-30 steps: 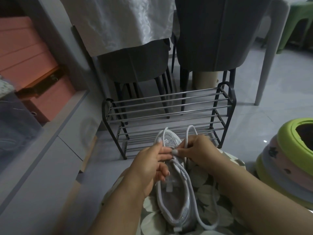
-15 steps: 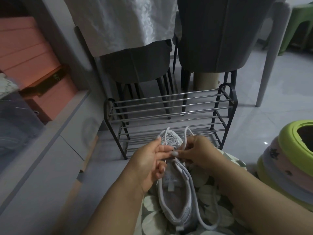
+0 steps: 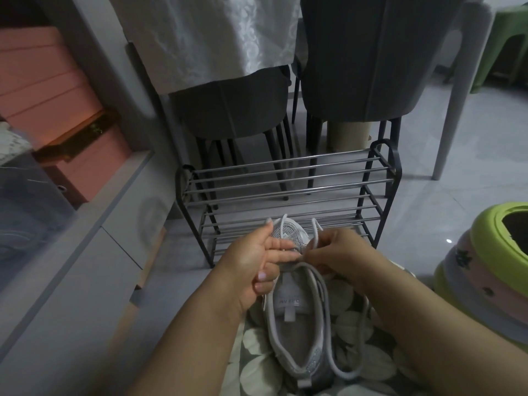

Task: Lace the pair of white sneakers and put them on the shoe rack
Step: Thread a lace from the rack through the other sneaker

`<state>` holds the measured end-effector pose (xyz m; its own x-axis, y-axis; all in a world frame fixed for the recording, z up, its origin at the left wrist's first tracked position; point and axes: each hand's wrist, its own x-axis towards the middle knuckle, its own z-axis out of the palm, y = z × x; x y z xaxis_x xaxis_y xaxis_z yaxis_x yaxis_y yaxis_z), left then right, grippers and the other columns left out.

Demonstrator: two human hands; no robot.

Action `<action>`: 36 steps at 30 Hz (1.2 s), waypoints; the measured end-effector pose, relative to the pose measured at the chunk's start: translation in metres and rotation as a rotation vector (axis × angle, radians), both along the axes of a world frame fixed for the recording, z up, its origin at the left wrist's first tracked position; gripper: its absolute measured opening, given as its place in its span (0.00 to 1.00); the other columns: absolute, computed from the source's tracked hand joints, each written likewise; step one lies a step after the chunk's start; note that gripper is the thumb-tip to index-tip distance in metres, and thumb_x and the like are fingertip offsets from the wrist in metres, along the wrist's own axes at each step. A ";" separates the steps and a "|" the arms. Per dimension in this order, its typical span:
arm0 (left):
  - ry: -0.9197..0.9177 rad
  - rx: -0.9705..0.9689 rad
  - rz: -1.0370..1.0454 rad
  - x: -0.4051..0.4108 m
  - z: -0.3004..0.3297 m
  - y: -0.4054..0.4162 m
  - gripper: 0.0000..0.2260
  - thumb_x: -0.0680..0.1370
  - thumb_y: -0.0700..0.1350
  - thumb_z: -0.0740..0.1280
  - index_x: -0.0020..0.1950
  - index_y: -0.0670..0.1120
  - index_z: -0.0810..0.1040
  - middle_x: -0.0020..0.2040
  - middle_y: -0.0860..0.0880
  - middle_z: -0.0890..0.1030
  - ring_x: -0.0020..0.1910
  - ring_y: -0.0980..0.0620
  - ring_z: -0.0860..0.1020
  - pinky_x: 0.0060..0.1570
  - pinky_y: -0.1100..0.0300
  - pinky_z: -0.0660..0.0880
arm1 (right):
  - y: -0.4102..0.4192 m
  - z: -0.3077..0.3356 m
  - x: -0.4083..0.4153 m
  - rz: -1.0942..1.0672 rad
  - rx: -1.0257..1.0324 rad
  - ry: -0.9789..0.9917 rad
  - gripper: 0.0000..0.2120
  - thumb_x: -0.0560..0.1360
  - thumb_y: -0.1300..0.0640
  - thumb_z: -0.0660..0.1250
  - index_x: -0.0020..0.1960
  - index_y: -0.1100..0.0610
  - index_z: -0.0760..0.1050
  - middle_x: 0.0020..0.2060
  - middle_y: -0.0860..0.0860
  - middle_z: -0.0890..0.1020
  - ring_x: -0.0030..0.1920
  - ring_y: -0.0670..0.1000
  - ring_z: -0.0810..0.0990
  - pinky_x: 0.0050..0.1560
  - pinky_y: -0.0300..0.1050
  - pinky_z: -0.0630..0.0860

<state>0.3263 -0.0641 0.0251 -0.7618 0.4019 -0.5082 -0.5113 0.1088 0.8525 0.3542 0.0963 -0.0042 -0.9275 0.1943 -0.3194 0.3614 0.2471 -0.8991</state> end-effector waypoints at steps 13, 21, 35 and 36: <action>0.667 -0.555 -0.057 0.004 -0.037 0.003 0.04 0.70 0.46 0.76 0.37 0.51 0.83 0.29 0.57 0.79 0.31 0.60 0.75 0.36 0.62 0.73 | 0.006 -0.002 0.002 -0.045 -0.262 -0.056 0.06 0.68 0.73 0.70 0.45 0.68 0.78 0.32 0.60 0.80 0.28 0.52 0.79 0.33 0.45 0.79; 0.764 -0.630 -0.153 0.006 -0.034 -0.002 0.07 0.73 0.50 0.73 0.37 0.49 0.84 0.29 0.56 0.79 0.31 0.59 0.76 0.35 0.64 0.72 | 0.004 0.000 0.002 -0.091 -0.284 -0.062 0.14 0.66 0.73 0.72 0.50 0.70 0.74 0.32 0.61 0.80 0.27 0.53 0.79 0.28 0.42 0.79; 0.819 -0.703 -0.169 0.000 -0.032 0.004 0.09 0.74 0.45 0.72 0.34 0.51 0.79 0.33 0.55 0.75 0.35 0.54 0.75 0.39 0.61 0.73 | 0.004 -0.002 0.004 -0.064 -0.201 -0.029 0.16 0.67 0.70 0.74 0.52 0.64 0.74 0.37 0.59 0.83 0.33 0.55 0.81 0.39 0.51 0.80; 0.771 -0.693 -0.161 0.001 -0.030 0.000 0.11 0.73 0.43 0.72 0.31 0.51 0.78 0.28 0.56 0.75 0.32 0.54 0.74 0.36 0.61 0.72 | 0.004 -0.002 0.004 -0.047 -0.180 -0.024 0.15 0.67 0.69 0.73 0.52 0.64 0.74 0.39 0.59 0.83 0.36 0.56 0.81 0.44 0.55 0.80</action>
<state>0.3268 -0.0641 -0.0044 -0.9404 0.3338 -0.0654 0.2077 0.7159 0.6666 0.3579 0.1002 -0.0063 -0.9104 0.1749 -0.3749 0.3906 0.0649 -0.9183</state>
